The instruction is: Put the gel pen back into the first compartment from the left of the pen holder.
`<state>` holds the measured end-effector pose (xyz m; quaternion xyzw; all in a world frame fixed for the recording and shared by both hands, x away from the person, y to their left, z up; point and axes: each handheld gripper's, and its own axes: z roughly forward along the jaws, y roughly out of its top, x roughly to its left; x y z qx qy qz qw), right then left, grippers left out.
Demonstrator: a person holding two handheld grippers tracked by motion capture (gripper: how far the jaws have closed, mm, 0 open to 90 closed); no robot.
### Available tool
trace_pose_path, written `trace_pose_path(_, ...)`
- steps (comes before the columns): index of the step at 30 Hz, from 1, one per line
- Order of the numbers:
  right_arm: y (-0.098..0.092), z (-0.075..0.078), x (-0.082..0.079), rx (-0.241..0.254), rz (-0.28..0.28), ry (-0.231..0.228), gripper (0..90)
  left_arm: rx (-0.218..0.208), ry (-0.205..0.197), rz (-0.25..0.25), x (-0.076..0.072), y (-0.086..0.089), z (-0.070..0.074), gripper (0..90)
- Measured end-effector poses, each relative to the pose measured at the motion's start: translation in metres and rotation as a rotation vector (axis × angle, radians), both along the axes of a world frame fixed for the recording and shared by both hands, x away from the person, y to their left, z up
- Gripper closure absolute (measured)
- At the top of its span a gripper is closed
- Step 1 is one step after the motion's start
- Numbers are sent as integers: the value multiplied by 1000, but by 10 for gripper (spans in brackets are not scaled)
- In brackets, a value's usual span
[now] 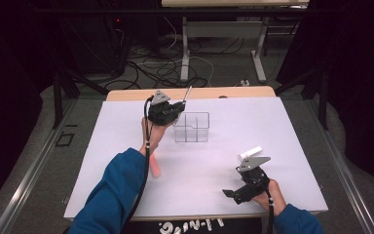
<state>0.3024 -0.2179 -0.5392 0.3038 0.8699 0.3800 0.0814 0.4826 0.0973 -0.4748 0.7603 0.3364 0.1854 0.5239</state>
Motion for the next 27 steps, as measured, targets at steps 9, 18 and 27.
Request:
trace_pose_path(9,-1,-1,0,8,-3,-5,13,8,18,-10,-7,3,-8,796)
trace_pose_path(18,-1,0,0,2,2,-4,14,33,24,-16,-12,4,-11,795)
trace_pose_path(27,-1,0,1,-10,8,9,14,110,47,-3,-20,3,-9,722)
